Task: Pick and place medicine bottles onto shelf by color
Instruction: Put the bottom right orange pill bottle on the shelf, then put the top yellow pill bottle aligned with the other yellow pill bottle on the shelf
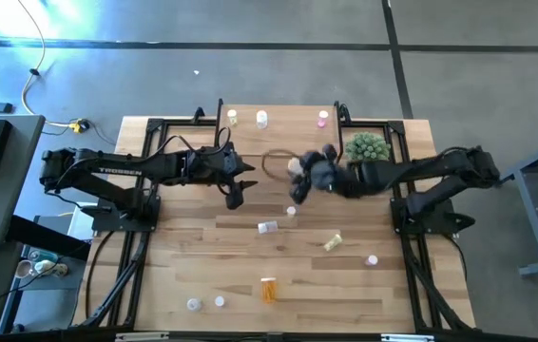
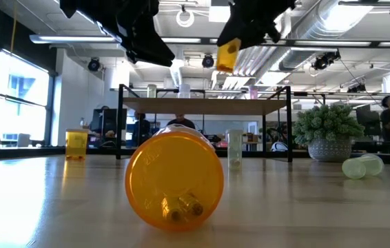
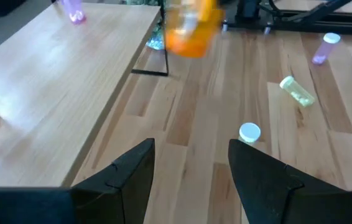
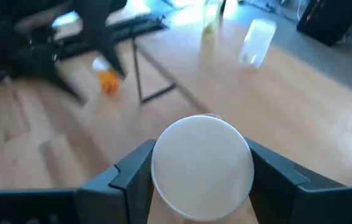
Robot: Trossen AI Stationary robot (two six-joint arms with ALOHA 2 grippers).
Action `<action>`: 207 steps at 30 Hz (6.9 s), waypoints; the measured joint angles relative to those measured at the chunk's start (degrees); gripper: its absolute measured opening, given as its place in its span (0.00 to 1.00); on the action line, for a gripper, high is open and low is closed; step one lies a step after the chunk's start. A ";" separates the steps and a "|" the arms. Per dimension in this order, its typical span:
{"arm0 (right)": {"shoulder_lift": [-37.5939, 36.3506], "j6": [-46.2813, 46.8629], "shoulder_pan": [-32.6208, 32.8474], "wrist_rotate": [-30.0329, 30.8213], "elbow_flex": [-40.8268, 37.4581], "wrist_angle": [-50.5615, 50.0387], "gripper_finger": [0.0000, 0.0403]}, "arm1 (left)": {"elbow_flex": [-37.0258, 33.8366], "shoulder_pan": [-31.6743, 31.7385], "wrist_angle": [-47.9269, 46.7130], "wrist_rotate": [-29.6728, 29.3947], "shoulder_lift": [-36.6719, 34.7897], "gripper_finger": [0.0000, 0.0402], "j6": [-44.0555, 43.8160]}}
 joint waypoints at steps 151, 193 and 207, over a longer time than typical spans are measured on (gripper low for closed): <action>12.24 -16.68 -6.21 -30.26 27.21 -30.65 0.65 | 5.42 0.00 -6.31 -5.50 -15.94 0.49 -1.97; 12.24 27.59 24.54 9.91 -4.95 -10.70 0.65 | -12.70 -31.42 2.83 -11.87 -14.19 0.49 -15.07; 12.24 16.94 23.94 15.40 -25.08 25.69 0.65 | -13.16 -31.54 4.05 -18.03 -12.53 0.49 -15.02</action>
